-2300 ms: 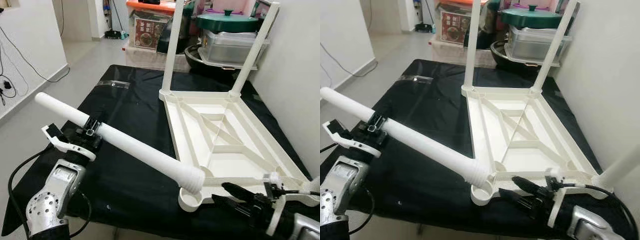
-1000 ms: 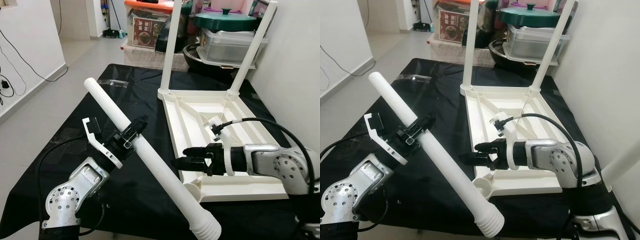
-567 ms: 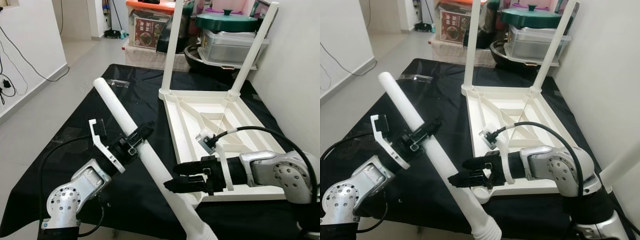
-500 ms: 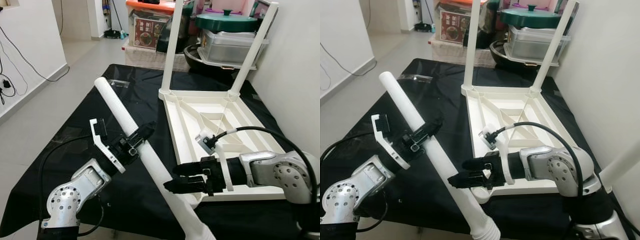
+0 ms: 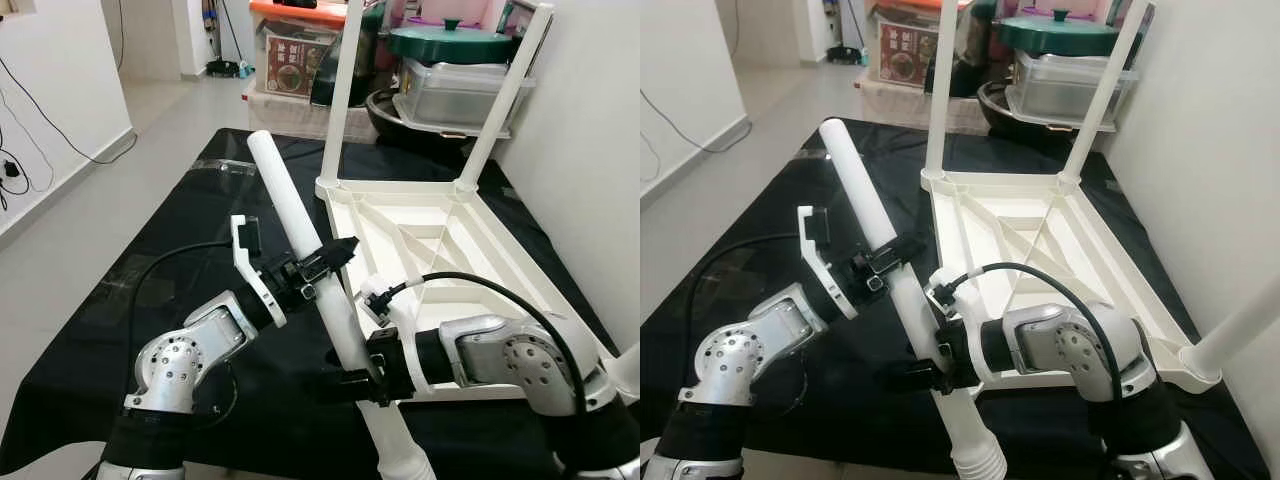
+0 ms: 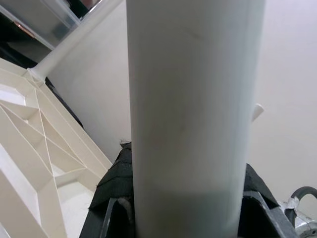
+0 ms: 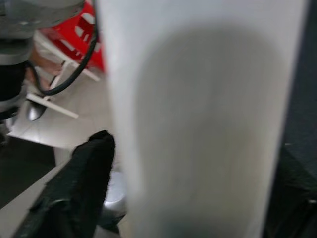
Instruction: Building children table
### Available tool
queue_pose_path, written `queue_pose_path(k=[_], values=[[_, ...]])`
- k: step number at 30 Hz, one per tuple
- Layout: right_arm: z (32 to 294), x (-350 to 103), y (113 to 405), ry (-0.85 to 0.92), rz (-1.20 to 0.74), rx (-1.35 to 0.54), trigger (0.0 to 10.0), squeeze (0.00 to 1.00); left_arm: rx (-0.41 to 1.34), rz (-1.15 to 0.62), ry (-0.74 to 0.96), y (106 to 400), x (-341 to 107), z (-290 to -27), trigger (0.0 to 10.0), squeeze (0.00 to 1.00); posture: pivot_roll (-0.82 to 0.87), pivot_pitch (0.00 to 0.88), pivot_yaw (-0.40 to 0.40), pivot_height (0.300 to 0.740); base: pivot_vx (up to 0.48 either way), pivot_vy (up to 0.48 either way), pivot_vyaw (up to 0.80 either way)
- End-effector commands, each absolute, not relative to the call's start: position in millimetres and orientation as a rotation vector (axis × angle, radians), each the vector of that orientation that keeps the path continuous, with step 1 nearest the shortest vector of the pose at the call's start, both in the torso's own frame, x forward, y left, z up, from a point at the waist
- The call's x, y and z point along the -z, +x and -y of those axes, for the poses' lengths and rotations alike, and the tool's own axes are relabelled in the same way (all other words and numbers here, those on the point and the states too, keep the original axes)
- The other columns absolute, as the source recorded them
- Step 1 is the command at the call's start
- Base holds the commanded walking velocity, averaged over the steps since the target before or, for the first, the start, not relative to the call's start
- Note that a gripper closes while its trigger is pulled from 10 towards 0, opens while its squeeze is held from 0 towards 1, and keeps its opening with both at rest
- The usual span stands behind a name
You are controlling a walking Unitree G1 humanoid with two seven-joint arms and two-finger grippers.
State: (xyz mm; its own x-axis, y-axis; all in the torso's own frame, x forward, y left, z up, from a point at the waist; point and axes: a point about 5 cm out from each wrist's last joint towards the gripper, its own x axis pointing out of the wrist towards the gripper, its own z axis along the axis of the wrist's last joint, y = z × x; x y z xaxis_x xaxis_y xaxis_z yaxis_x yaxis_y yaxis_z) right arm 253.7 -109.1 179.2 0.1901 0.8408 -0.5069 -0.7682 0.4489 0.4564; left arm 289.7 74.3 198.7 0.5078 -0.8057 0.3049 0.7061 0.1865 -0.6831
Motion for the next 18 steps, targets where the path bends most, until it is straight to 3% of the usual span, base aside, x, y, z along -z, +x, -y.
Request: queue_pose_path(k=[1, 3, 5, 8, 9, 10, 17, 18], values=[[106, -175, 254, 0.098, -0.802, -1.115, 0.0, 0.00, 1.152, -0.108, -0.889, 286, -206, -60, 0.0, 0.00, 0.04, 0.000, -0.088, 0.740, 0.000, 0.000, 0.00], [107, -175, 254, 0.100, -0.801, -1.113, 0.0, 0.00, 1.152, -0.110, -0.887, 286, -205, -60, 0.0, 0.00, 0.04, 0.000, -0.088, 0.740, 0.000, 0.000, 0.00], [107, -175, 251, 0.107, -0.794, -1.118, 0.0, 0.00, 1.143, -0.116, -0.885, 286, -201, -62, 3.6, 0.00, 0.04, 0.000, -0.088, 0.740, 0.000, 0.000, 0.00], [107, -176, 250, 0.114, -0.790, -1.123, 0.0, 0.00, 1.136, -0.119, -0.885, 286, -199, -63, 4.4, 0.00, 0.04, 0.000, -0.088, 0.740, 0.000, 0.000, 0.00], [107, -176, 249, 0.119, -0.785, -1.128, 0.0, 0.00, 1.125, -0.120, -0.883, 287, -197, -65, 8.0, 0.00, 0.04, 0.000, -0.090, 0.740, 0.000, 0.000, 0.00], [107, -177, 249, 0.121, -0.780, -1.131, 0.0, 0.00, 1.109, -0.120, -0.874, 287, -195, -66, 10.0, 0.00, 0.04, 0.000, -0.090, 0.740, 0.000, 0.000, 0.00], [109, -179, 248, 0.129, -0.770, -1.125, 0.0, 0.00, 1.039, -0.110, -0.852, 293, -190, -71, 10.0, 0.00, 0.04, 0.000, -0.093, 0.740, 0.000, 0.000, 0.00], [109, -179, 248, 0.129, -0.770, -1.124, 0.0, 0.00, 1.026, -0.105, -0.854, 295, -190, -72, 10.0, 0.35, 0.04, 0.000, -0.094, 0.740, 0.000, 0.000, 0.00]])
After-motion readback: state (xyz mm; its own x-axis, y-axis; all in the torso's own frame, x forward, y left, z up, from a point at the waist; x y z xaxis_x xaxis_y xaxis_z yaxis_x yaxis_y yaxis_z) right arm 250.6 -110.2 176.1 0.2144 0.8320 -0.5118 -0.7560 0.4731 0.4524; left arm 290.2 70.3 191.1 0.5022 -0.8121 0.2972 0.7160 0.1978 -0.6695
